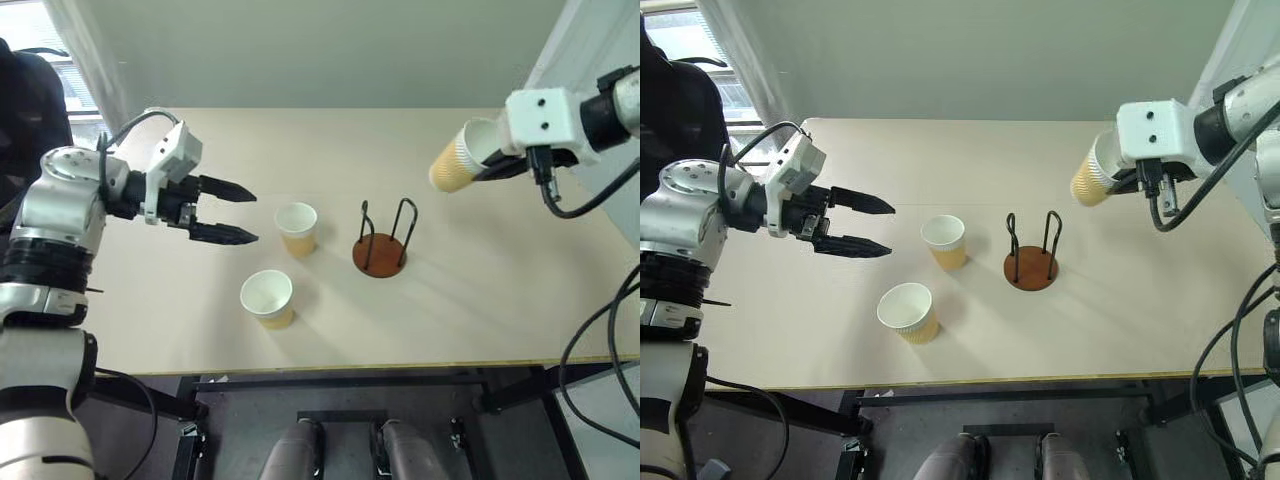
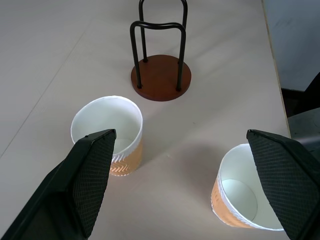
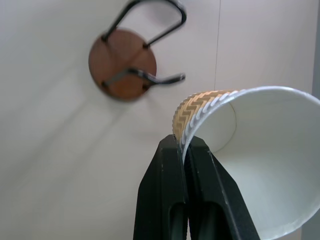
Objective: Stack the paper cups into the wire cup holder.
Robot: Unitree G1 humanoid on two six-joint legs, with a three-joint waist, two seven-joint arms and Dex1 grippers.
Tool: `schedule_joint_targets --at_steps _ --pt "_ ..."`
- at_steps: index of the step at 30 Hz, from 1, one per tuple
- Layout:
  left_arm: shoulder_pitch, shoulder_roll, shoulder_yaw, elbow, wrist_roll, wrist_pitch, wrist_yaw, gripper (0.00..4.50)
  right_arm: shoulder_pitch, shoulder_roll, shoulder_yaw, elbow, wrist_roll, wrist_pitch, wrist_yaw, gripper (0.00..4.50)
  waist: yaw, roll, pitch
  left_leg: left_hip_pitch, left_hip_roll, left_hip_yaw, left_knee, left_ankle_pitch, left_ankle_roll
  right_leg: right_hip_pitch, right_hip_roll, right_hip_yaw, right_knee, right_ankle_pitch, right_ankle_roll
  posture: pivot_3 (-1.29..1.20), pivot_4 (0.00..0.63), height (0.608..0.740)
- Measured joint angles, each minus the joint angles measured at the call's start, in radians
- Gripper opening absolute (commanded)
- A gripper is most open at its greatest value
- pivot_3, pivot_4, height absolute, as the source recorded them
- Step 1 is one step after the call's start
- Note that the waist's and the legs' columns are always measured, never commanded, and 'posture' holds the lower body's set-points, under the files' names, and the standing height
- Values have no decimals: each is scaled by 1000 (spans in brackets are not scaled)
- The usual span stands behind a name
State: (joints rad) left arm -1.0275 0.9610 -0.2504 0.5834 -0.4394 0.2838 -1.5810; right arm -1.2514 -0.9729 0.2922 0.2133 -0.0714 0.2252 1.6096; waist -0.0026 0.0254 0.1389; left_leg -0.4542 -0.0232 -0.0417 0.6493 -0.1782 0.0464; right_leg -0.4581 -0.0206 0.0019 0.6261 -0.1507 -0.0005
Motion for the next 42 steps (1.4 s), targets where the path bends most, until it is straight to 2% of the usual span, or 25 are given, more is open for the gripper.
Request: schedule_joint_targets --at_steps 5,11,27,42 --pt "-15 -2 -6 9 0 -5 0 4500 -1 53 9 -94 70 81 0 15 0 0 0 0 0 0 0 0 0 0 0 0 0 0 0 0 150 740" --pt "-16 -2 -7 11 -2 -7 0 4500 0 80 50 -107 88 90 1 15 0 0 0 0 0 0 0 0 0 0 0 0 0 0 -1 0 150 740" --pt "-10 2 -6 -16 -12 4 0 4500 -17 130 158 15 44 -103 1 15 -1 0 0 0 0 0 0 0 0 -1 0 0 1 -1 -1 0 150 740" --pt "-10 2 -6 -17 -11 14 -1 4500 -18 163 175 54 -24 -240 1 15 -1 0 0 0 0 0 0 0 0 -1 0 0 1 0 -1 0 150 740"
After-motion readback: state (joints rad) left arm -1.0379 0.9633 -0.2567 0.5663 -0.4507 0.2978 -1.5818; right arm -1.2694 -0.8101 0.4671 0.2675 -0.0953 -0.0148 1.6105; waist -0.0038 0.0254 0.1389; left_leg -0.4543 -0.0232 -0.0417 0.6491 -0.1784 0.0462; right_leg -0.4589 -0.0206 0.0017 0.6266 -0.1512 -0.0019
